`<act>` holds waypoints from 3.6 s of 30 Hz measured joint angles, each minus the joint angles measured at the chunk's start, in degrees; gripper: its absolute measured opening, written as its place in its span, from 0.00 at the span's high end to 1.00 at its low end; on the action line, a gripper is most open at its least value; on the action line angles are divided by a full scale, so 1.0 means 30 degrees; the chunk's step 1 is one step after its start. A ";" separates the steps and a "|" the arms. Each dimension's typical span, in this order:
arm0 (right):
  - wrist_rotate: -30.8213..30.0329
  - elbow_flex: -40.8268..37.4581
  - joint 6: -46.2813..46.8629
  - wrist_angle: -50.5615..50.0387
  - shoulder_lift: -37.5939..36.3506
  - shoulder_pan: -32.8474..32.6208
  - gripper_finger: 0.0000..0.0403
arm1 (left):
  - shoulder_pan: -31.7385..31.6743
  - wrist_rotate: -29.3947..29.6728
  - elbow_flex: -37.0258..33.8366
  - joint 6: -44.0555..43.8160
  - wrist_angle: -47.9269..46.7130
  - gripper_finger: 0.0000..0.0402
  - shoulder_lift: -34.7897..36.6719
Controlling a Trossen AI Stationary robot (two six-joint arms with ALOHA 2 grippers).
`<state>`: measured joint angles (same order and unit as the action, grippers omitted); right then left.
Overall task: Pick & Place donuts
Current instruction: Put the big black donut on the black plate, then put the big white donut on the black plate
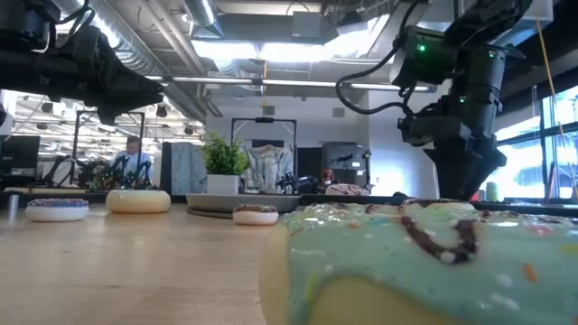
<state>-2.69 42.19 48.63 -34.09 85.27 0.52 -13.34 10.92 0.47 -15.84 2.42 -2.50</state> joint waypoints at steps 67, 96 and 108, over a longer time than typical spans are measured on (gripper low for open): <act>0.0762 0.4167 -1.0320 -0.1003 0.1690 0.7538 0.81 | 0.0000 0.0000 -0.0001 0.0007 0.0000 0.69 -0.0004; -0.2743 0.5406 -0.9853 -0.1390 -0.1273 0.7531 0.67 | 0.0958 -0.1332 0.6486 -0.0075 -0.7075 0.73 -0.7281; -0.2742 0.5406 -0.9321 -0.1368 -0.1297 0.7501 0.67 | 0.1078 -0.0309 1.0502 0.1206 -1.1005 0.74 -1.6113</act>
<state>-10.92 58.41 20.67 -38.20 81.38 23.03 -10.11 9.99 31.98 -12.22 -30.60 -50.84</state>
